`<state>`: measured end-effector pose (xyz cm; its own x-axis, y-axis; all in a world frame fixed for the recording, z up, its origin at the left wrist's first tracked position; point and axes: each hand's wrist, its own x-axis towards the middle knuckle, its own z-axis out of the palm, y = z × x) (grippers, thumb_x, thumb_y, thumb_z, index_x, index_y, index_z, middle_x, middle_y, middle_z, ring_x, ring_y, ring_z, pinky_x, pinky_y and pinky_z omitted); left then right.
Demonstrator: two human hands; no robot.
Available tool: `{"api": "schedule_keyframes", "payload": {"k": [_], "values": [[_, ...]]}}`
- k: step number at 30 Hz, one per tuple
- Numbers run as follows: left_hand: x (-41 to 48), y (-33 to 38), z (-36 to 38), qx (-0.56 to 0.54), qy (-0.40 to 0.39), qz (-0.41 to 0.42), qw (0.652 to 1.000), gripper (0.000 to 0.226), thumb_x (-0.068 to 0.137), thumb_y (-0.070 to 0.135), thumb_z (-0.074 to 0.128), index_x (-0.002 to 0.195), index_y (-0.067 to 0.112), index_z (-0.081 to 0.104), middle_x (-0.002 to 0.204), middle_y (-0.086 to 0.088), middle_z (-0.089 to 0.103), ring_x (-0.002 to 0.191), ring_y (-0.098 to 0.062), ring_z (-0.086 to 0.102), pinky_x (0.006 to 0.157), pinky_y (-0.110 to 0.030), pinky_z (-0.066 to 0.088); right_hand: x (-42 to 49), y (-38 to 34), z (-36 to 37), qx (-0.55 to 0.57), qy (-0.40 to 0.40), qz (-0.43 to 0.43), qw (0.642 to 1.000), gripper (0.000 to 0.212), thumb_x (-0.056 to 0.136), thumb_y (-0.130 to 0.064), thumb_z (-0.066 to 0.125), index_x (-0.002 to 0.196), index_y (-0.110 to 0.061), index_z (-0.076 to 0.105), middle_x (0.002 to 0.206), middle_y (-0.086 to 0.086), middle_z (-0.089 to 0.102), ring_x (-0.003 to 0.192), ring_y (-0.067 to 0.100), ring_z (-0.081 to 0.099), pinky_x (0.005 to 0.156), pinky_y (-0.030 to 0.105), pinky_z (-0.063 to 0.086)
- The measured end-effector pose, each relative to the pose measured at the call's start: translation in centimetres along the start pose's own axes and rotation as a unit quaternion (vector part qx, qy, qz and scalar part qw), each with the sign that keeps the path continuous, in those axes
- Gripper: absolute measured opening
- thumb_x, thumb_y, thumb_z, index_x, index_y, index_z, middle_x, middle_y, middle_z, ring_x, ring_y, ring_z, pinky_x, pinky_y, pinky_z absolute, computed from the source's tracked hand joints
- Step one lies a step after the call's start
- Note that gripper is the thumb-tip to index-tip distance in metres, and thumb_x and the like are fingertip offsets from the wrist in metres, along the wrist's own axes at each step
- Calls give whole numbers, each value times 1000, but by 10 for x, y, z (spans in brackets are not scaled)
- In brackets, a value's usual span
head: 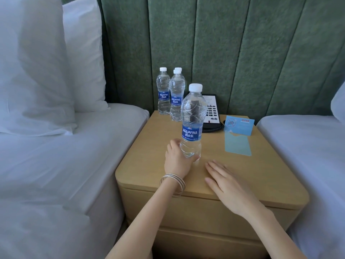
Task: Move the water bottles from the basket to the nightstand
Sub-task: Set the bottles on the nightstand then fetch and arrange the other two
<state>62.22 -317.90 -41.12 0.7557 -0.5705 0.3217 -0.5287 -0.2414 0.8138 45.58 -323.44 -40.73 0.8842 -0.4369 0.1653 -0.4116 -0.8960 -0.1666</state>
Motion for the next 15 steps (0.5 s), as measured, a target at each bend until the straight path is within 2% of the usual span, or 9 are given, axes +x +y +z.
{"api": "schedule_keyframes", "payload": {"k": [3,7,11,13,15], "values": [[14,-8,-8,25,-16,1,1000,72,76,29,76,132,8,36,133,-8,44,120,-27,47,97,-37,40,17,-9,-1,16,-13,-29,999,56,100,-42,22,149,-16,17,157,-10,4,132,-9,-11,108,15,-11],[39,-27,-22,58,-26,-10,998,70,80,33,72,135,12,34,137,-7,44,123,-27,45,97,-39,40,44,-15,9,-4,-49,-44,998,59,100,-45,22,150,-15,14,158,-6,3,142,2,-6,114,23,-8],[65,-42,-30,83,-20,-32,996,69,85,32,67,138,10,29,140,-9,40,125,-28,43,97,-38,38,52,-13,12,-12,-63,-42,997,60,99,-48,20,150,-19,10,157,-9,0,141,0,-9,112,22,-12],[80,-47,-32,84,-18,-43,995,67,87,30,64,140,9,27,142,-10,37,125,-29,43,96,-39,38,51,-13,11,-11,-64,-40,997,65,96,-54,15,150,-21,9,157,-11,-2,138,-5,-12,110,20,-13],[93,-52,-33,81,-13,-53,995,67,89,29,62,142,10,24,144,-9,35,124,-29,45,95,-40,40,52,-14,10,-4,-58,-40,997,83,81,-66,-1,150,-22,8,156,-13,-3,133,-9,-15,109,19,-14]]}}
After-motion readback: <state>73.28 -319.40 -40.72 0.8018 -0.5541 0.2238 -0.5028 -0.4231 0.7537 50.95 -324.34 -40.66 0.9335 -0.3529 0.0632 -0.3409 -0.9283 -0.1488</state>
